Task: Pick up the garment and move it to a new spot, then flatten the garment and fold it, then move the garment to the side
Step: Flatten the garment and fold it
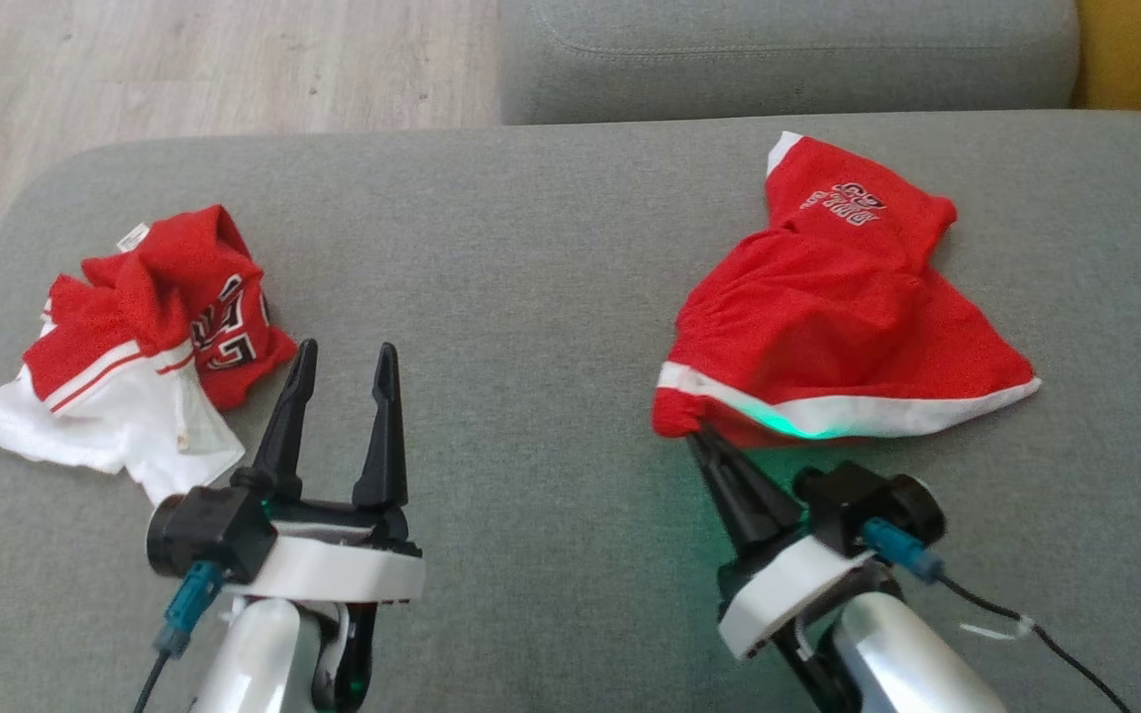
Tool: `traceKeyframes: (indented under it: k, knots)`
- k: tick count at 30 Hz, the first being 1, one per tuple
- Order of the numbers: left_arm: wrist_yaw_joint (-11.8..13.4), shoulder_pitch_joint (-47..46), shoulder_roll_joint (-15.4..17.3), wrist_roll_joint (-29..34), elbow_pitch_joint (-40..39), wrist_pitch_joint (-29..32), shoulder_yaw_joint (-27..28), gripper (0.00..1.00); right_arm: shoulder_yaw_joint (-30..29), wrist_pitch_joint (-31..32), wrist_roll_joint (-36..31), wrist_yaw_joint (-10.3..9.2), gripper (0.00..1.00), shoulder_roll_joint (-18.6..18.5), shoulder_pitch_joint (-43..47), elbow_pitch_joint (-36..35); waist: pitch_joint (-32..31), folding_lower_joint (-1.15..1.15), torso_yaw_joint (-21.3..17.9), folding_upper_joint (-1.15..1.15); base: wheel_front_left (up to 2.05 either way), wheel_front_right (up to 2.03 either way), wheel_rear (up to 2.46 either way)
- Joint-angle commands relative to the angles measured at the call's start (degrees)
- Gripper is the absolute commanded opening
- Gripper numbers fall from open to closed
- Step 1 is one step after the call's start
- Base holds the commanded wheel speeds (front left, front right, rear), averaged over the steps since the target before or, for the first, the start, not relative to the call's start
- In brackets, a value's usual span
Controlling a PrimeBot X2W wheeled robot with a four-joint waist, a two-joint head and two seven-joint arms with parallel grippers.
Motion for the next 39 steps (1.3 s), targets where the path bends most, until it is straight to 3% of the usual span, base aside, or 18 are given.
traceKeyframes:
  k: [1, 7, 8, 9, 13, 18, 23, 31, 39]
  knots:
    - [0.1, -1.32, 0.26, 0.3, -2.03, -0.37, 2.25, 1.0, 2.56, 0.24, 0.82, 0.43, 0.0, 0.55, -2.47, -2.05, 0.01, 0.01, -0.43, 0.0, 0.0, 0.0, 0.0]
    - [0.0, -1.14, 0.26, 0.5, -2.04, -0.37, 2.54, 1.0, 10.41, 1.66, 2.48, 0.43, 0.0, 0.55, -3.8, -2.3, 0.08, 0.01, -1.17, 0.0, 0.0, 0.0, 0.0]
    - [-0.02, -1.11, 0.26, 0.52, -2.02, -0.37, 2.55, 1.0, 11.02, 2.08, 2.65, 0.43, 0.27, 0.55, -3.92, -2.08, 0.06, 0.01, -1.26, 0.0, 0.0, 0.0, 0.0]
    - [-0.06, -1.09, 0.26, 0.54, -1.99, -0.37, 2.53, 1.0, 11.47, 2.51, 2.76, 0.43, 1.0, 0.55, -4.03, -1.81, 0.05, 0.01, -1.34, 0.0, 0.0, 0.0, 0.0]
    - [-0.06, -0.93, 0.26, 0.55, -1.94, -0.37, 2.62, 1.0, 11.2, 3.69, 3.33, 0.43, 1.0, 0.55, -4.31, -1.14, -0.06, 0.01, -2.0, 0.0, 0.0, 0.0, 0.0]
    - [0.02, -1.16, 0.26, 0.67, -1.9, -0.37, 2.82, 1.0, 6.35, 4.79, 1.18, 0.43, 1.0, 0.55, -3.65, -1.58, 0.29, 0.01, -3.09, 0.0, 0.0, 0.0, 0.0]
    - [-0.06, -1.32, 0.26, 0.68, -1.94, -0.37, 2.85, 1.0, -2.42, 4.29, -1.46, 0.43, 1.0, 0.55, -1.31, -4.82, 0.0, 0.01, -4.24, 0.0, 0.0, 0.0, 0.0]
    - [-0.04, -0.6, 0.26, 0.41, -1.41, -0.37, 1.53, 1.0, -23.2, -0.9, -7.81, 0.43, 1.0, 0.55, 2.93, -13.48, -0.76, 0.01, -5.78, 0.0, 0.0, 0.0, 0.0]
    - [0.26, -0.51, 0.26, -1.14, -0.5, -0.37, -0.24, 1.0, -29.2, -1.46, -7.09, 0.43, 1.0, 0.55, 7.6, -15.94, 0.16, 0.01, -7.44, 0.0, 0.0, 0.0, 0.0]
